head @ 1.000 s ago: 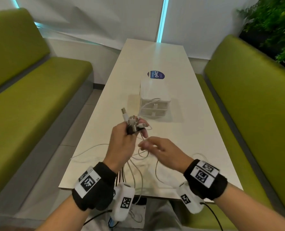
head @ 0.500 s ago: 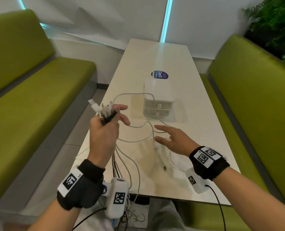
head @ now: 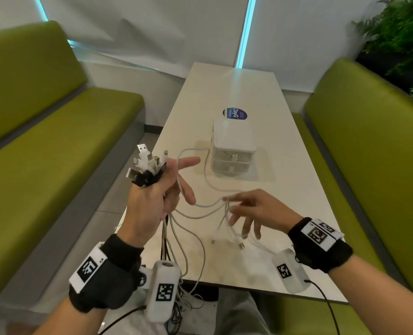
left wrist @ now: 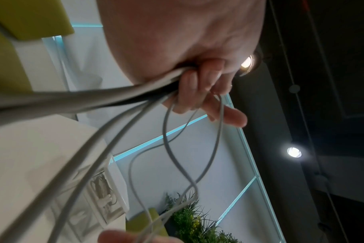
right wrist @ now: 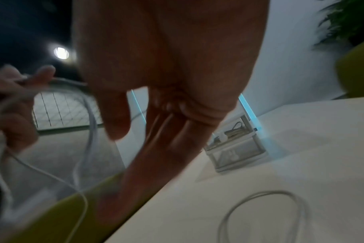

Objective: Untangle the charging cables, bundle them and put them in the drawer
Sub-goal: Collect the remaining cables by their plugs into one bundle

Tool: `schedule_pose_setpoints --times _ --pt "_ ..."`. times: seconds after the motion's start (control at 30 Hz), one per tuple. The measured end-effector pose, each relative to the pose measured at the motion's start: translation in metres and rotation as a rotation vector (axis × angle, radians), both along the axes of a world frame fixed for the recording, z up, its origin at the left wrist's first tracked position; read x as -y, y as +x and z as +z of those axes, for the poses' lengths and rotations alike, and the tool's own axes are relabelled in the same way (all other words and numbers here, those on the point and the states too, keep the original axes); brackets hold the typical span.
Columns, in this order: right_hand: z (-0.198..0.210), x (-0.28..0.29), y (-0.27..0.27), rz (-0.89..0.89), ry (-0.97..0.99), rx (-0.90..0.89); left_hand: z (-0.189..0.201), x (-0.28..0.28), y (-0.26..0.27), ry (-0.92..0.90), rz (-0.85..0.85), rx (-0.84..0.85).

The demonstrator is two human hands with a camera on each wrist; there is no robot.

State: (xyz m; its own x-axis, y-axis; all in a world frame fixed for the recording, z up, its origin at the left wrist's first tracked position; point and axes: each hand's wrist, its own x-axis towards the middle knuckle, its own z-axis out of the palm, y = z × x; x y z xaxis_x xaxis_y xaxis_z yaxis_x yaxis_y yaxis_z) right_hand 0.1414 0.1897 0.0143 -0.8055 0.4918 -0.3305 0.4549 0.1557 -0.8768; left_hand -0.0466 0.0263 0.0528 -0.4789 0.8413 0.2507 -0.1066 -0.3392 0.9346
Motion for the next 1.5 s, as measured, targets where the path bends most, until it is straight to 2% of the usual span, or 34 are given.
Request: schedule_pose_setpoints --times 0.1,0.27,0.4,0.57,0.67,0.7,0.77,0.83,0.9,1.03,1.1,1.2,1.27,1.33,1.43,1.5 --pt "0.01 0.01 0.009 0.117 -0.154 0.033 0.004 0.004 0.002 -0.044 -0.104 -0.084" --pt "0.026 0.013 0.017 0.123 -0.187 -0.097 0.009 0.006 0.013 -0.161 -0.153 -0.293" --pt "0.037 0.028 0.013 0.085 -0.145 -0.163 0.012 0.008 0.022 -0.192 -0.133 -0.197" --pt "0.034 0.041 0.008 0.123 0.044 -0.024 0.017 0.016 0.023 -0.158 -0.133 -0.164" --pt "0.033 0.055 0.007 0.216 -0.033 -0.039 0.015 0.018 0.02 -0.141 -0.159 -0.187" --pt "0.033 0.059 0.006 0.247 -0.008 -0.052 0.014 0.018 0.019 -0.131 -0.171 -0.188" --pt "0.03 0.063 0.003 0.264 0.165 -0.045 0.014 0.018 0.017 -0.112 -0.191 -0.186" --pt "0.024 0.057 0.001 0.2 0.32 -0.015 0.016 0.018 0.017 -0.096 -0.209 -0.176" --pt "0.016 0.049 0.0 0.157 0.388 0.046 0.018 0.018 0.019 -0.09 -0.231 -0.164" --pt "-0.011 0.045 -0.006 0.208 0.609 0.305 0.016 0.021 0.021 -0.062 -0.278 -0.15" --pt "-0.033 0.05 -0.011 0.281 0.652 0.458 0.016 0.022 0.02 -0.052 -0.288 -0.132" --pt "-0.06 0.062 -0.02 0.306 0.606 0.532 0.019 0.024 0.019 -0.042 -0.288 -0.135" --pt "-0.064 0.07 -0.025 0.348 0.641 0.462 0.021 0.024 0.02 -0.035 -0.295 -0.151" --pt "-0.06 0.08 -0.026 0.405 0.589 0.395 0.023 0.023 0.022 -0.028 -0.314 -0.154" --pt "-0.05 0.096 -0.017 0.576 0.26 0.435 0.022 0.022 0.027 -0.025 -0.347 -0.131" --pt "-0.044 0.106 -0.009 0.606 0.022 0.46 0.021 0.021 0.03 -0.034 -0.353 -0.123"
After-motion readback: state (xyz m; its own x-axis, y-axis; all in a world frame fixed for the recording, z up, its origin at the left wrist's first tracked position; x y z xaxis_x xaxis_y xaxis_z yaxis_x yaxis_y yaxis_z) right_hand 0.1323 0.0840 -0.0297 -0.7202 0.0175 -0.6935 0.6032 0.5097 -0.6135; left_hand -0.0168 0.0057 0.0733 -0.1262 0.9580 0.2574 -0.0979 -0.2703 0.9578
